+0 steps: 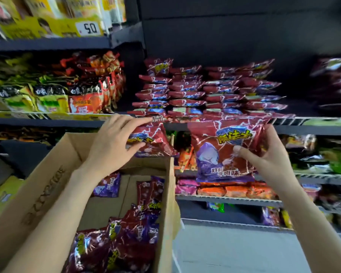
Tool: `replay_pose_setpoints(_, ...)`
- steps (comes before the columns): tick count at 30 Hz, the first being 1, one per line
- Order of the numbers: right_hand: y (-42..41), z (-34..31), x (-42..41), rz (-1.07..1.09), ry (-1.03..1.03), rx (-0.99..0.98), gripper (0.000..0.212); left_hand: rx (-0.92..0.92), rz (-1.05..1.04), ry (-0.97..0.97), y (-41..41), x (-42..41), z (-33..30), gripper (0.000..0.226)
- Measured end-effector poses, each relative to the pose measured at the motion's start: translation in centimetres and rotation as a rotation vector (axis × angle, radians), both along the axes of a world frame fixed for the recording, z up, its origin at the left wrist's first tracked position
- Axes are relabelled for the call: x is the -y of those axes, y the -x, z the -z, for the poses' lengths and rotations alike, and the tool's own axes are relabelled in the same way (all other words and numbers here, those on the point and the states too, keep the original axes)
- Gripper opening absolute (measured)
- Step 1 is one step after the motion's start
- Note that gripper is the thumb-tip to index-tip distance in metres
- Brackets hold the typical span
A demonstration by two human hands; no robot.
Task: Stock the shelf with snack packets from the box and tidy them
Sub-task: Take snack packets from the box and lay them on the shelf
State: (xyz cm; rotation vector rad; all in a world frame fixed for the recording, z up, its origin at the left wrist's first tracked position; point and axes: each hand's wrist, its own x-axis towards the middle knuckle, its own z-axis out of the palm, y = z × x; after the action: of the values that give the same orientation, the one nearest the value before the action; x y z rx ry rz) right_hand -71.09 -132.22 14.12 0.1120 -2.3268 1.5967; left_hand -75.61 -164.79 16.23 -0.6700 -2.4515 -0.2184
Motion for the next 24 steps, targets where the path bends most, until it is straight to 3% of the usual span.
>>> replay_pose_setpoints(8,-5.0,0.0,-16.0,0.039,-0.158,0.056,0.046,-0.014,0.121,-0.117,-3.1,-16.3,-0.3,0.061)
replay_pose_setpoints(13,-4.9,-2.0,-22.5,0.141,-0.239,-0.043,0.046,-0.029,0.18,-0.153,-2.2,-22.9,-1.6,0.061)
replay_pose_setpoints(19,1.0,-5.2,-27.6,0.19,-0.305,-0.246,0.04,-0.099,0.218,-0.213,2.8,-28.6,-5.4,0.06)
replay_pose_setpoints(24,9.7,-5.3,-31.4,0.233,-0.3,-0.305,0.038,-0.248,0.209,-0.229,9.7,-32.7,-7.9,0.055)
